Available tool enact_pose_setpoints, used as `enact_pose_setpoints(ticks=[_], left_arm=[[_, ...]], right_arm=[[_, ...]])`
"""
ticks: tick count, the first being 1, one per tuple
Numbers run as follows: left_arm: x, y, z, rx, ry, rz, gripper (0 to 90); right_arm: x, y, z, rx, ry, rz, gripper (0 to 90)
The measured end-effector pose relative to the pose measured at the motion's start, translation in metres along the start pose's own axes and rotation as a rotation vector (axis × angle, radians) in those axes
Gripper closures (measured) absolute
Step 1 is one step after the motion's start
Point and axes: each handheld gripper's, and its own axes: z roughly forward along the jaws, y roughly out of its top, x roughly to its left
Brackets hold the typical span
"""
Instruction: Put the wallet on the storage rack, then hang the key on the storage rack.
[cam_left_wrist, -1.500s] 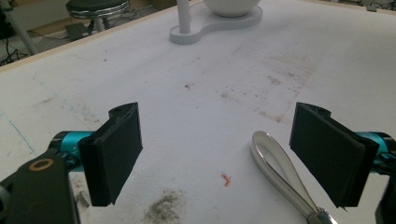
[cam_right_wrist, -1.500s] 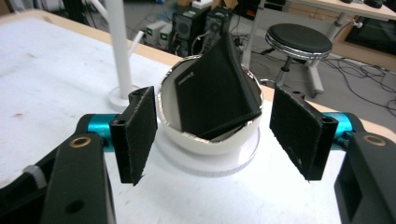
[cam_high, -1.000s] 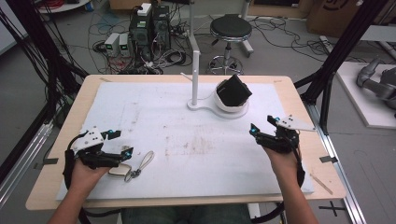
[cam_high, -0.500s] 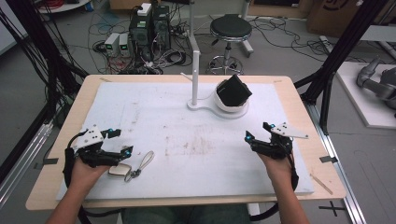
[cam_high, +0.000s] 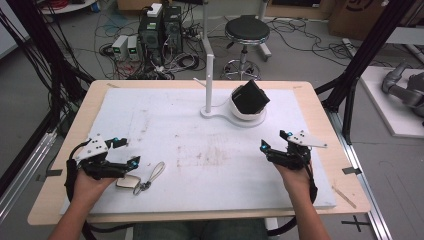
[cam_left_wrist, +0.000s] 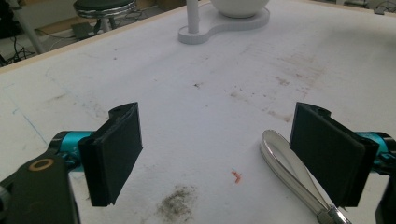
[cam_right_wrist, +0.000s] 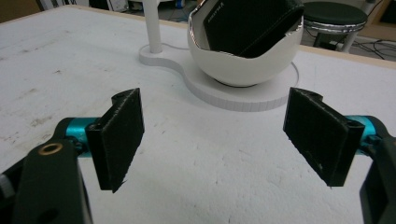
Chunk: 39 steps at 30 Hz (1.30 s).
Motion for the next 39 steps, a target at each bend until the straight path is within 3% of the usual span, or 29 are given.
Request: enact_pose_setpoints(ticks=[6,15,21,30,39], left_arm=[[-0.003,0.001,0.005,0.003,-0.040,0.006,16.9],[-0.016,-0.003,-0.002,0.020,-0.050,-0.008,16.9],[-0.024,-0.011,0.001,0.079,-0.081,-0.031,16.9],[-0.044,-0.013,0.014,0.168,-0.121,-0.008,16.9],[-0.049,-0.023,0.026,0.298,-0.137,-0.024,18.6]], right_arm=[[-0.004,0.002,-0.005,-0.012,-0.023,0.008,20.7],[-0.006,0.002,-0.002,-0.011,-0.022,0.006,20.7],[-0.008,0.004,0.002,-0.015,-0.028,0.001,20.7],[-0.009,0.004,0.001,-0.014,-0.035,0.007,20.7],[-0.009,0.004,0.002,-0.013,-0.038,-0.006,20.7]])
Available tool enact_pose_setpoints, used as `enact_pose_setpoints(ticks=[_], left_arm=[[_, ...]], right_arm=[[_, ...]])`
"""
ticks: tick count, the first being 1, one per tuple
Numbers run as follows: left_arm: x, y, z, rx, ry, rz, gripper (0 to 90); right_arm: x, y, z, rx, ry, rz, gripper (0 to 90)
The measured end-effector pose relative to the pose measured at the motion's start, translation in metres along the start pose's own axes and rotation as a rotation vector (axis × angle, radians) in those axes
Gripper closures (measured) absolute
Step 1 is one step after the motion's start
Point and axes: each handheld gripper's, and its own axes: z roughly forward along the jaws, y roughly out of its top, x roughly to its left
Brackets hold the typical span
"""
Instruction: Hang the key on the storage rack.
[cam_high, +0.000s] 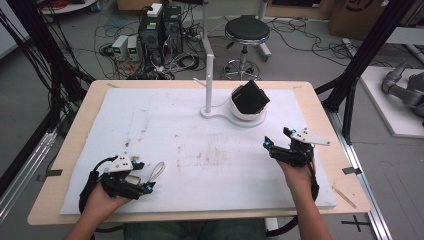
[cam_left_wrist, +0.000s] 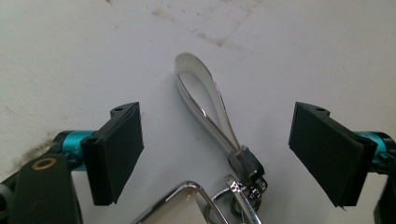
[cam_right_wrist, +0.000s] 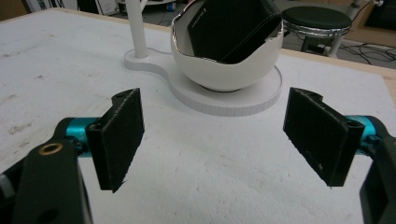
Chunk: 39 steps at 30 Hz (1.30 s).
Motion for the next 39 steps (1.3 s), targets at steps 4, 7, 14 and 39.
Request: enact_pose_setpoints(ticks=[4,7,14,39], left_arm=[[-0.002,-0.003,0.004,0.043,-0.004,0.014,28.3],[-0.002,-0.002,0.002,0.056,0.043,0.023,41.7],[-0.003,0.000,-0.001,0.075,0.016,0.065,73.3],[0.000,0.069,-0.021,-0.282,0.060,0.045,81.3]], right_arm=[[-0.001,0.000,0.001,0.003,-0.001,-0.003,20.7],[0.000,0.000,0.000,0.003,-0.003,-0.002,20.7],[0.001,-0.001,0.001,0.006,-0.006,-0.008,20.8],[0.000,0.000,0.001,-0.003,0.002,-0.006,20.7]])
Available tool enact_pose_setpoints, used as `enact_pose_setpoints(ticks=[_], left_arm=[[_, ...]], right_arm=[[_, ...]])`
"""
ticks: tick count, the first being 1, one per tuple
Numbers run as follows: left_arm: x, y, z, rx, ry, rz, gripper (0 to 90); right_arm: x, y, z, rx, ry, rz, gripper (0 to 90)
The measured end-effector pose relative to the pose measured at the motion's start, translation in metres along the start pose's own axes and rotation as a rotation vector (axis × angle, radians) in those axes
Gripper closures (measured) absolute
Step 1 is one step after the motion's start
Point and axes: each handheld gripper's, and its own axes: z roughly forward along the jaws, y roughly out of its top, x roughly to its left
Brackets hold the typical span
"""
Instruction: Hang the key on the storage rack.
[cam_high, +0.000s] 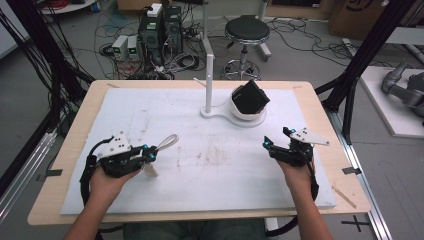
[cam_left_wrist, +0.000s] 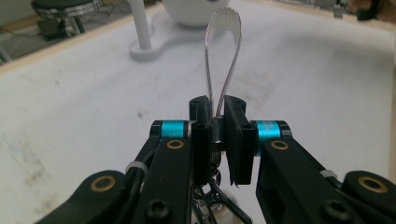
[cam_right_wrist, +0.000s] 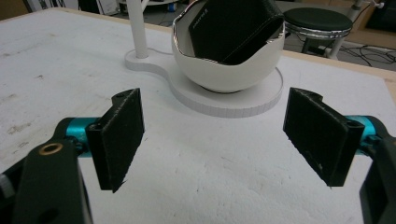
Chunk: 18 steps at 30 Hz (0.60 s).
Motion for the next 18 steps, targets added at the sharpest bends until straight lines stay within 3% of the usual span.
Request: enact_pose_setpoints(ticks=[3,9,13,18], left_arm=[[0.002,0.019,0.009,-0.060,0.021,-0.012,81.4],[0.003,0.048,0.030,-0.126,0.066,-0.013,81.4],[0.004,0.064,0.041,-0.136,0.100,-0.004,81.4],[0.008,0.086,0.055,-0.110,0.122,0.030,81.4]], right_arm=[[0.000,0.000,0.000,0.002,0.002,0.003,20.7],[0.002,0.000,0.001,0.001,0.006,-0.005,20.8],[0.002,0.000,0.000,-0.001,0.010,-0.003,20.8],[0.001,0.000,0.000,0.000,0.014,-0.001,20.8]])
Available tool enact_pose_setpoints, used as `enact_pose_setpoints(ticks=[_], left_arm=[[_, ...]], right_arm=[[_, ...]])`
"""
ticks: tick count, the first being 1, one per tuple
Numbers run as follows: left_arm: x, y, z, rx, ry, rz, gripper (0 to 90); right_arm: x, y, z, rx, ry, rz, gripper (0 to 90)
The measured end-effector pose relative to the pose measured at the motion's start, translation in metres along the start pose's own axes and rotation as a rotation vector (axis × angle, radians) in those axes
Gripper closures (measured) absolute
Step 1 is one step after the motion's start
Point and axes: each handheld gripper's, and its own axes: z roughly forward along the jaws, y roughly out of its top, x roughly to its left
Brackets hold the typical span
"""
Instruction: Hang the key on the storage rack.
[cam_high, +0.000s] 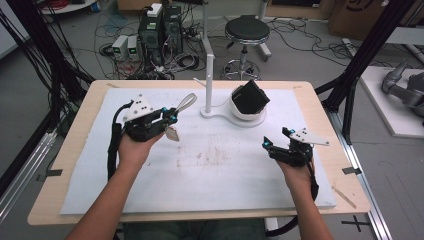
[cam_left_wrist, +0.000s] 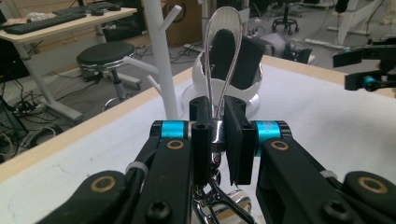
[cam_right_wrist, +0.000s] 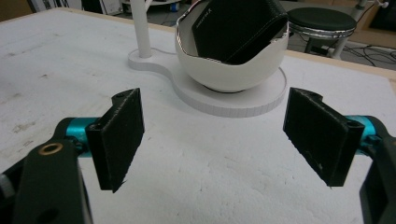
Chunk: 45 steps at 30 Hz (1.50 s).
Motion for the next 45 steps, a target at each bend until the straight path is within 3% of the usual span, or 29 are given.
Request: enact_pose_setpoints(ticks=[9,20,27,32,37,45], left_arm=[[0.003,0.031,0.033,0.025,0.035,0.054,81.4],[0.006,0.055,0.062,0.039,0.066,0.066,81.3],[0.010,0.053,0.074,0.067,0.091,0.047,81.4],[0.009,0.049,0.080,0.087,0.098,0.056,81.3],[0.013,0.045,0.086,0.129,0.162,0.078,81.3],[0.016,0.037,0.096,0.160,0.160,0.068,81.3]], right_arm=[[0.000,0.000,0.001,0.004,0.005,-0.001,20.8],[0.000,0.000,-0.004,-0.011,0.005,0.002,20.8],[-0.002,-0.002,-0.004,-0.003,0.005,0.014,20.8],[-0.003,-0.003,-0.005,-0.002,0.012,0.012,20.8],[-0.003,-0.003,-0.008,-0.010,0.012,0.016,20.8],[0.001,-0.003,-0.007,-0.006,0.020,0.004,20.8]])
